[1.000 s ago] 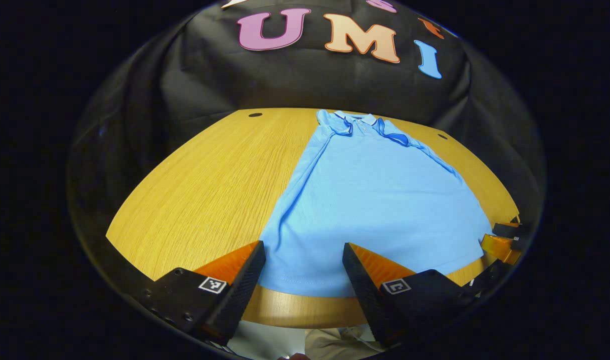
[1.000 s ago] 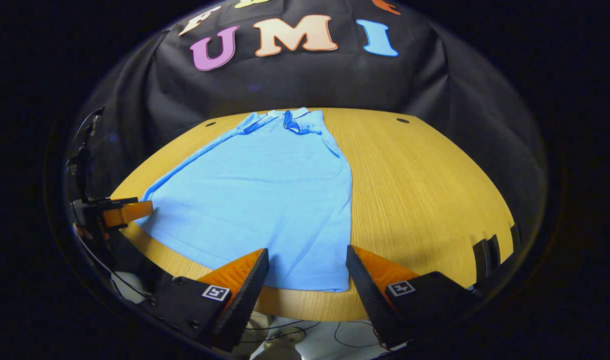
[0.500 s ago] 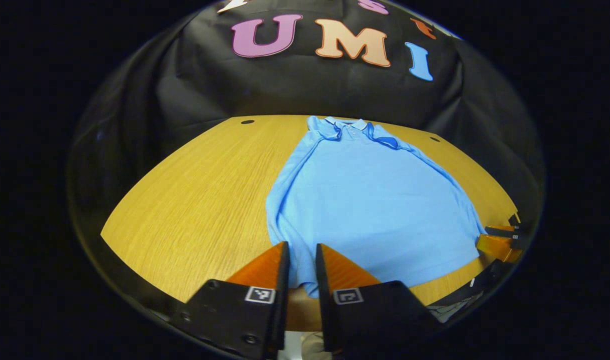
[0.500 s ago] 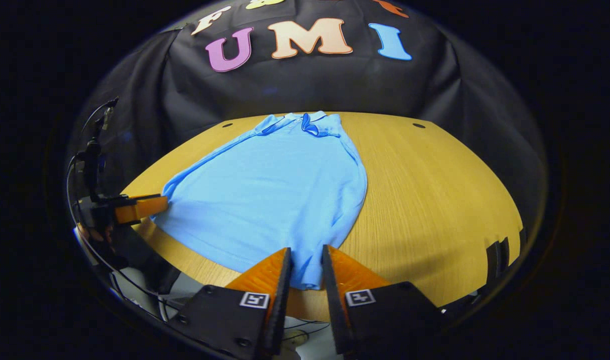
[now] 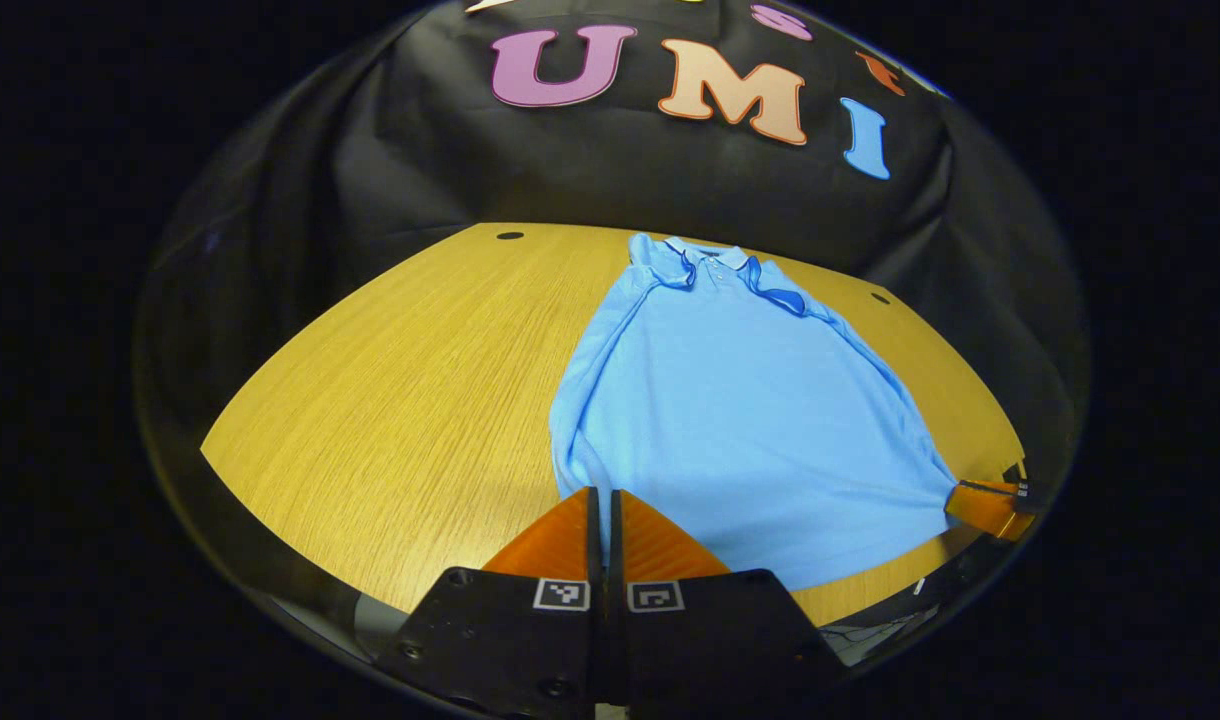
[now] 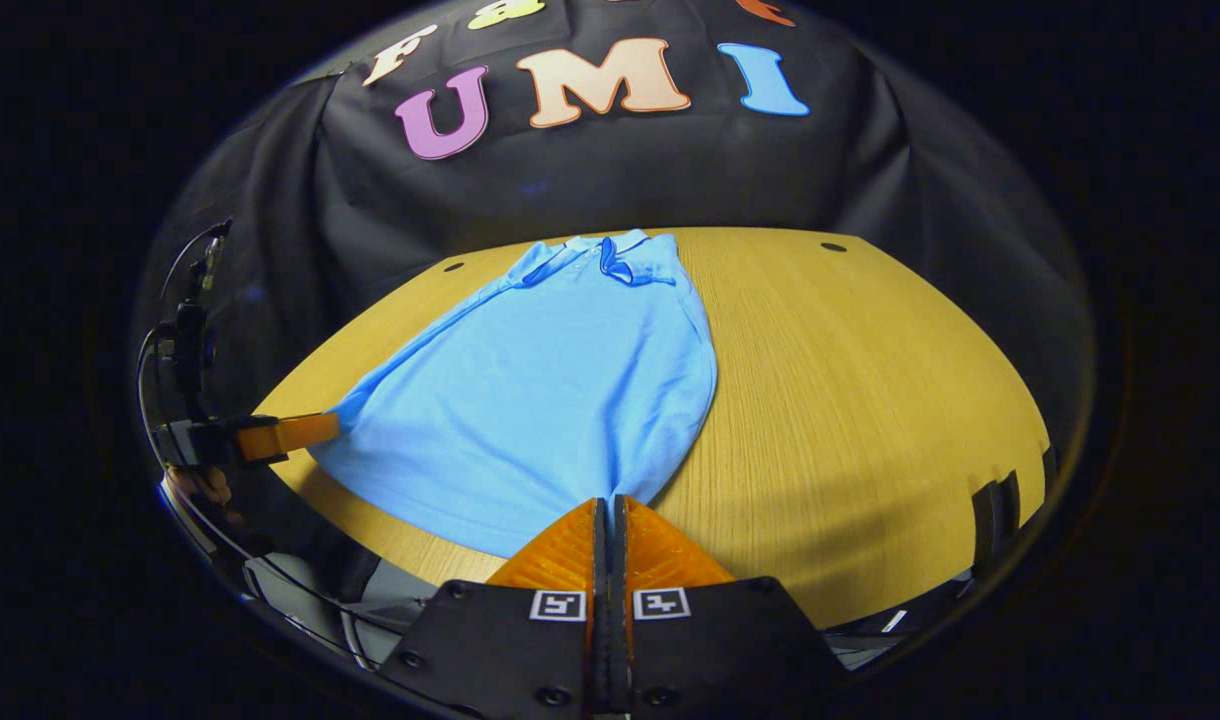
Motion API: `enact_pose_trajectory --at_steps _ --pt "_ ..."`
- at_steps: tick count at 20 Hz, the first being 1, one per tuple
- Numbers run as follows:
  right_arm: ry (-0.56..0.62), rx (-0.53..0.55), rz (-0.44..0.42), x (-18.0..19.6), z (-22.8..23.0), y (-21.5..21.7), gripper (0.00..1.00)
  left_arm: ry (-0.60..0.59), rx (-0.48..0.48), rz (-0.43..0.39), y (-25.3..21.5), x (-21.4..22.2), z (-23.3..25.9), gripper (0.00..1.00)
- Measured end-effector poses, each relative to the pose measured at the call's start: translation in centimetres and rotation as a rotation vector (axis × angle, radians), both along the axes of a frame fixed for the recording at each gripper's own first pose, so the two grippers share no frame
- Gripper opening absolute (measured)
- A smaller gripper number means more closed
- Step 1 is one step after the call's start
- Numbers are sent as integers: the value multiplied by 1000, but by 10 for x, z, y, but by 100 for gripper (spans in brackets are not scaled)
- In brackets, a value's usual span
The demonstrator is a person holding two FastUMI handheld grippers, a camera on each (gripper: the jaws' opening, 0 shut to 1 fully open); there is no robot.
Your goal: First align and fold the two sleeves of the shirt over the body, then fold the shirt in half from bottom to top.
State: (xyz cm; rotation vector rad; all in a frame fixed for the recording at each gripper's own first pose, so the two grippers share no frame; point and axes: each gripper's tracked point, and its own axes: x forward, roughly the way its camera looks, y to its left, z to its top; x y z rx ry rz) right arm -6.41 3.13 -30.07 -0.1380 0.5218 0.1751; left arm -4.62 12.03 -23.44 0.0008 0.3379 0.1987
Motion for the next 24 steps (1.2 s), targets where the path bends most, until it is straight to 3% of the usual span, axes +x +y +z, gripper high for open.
enact_pose_trajectory --at_steps 5,11,17,24 --pt "-76 -2 9 37 52 9 3 -83 8 -37 -11 31 55 0" --pt "-186 -51 -29 112 108 17 3 -185 2 -121 -17 106 126 0" --pt "-262 -83 -101 212 155 32 2 -227 -24 -186 -7 198 181 0" --pt "-296 -137 -151 352 175 39 2 -200 -37 -200 7 320 204 0"
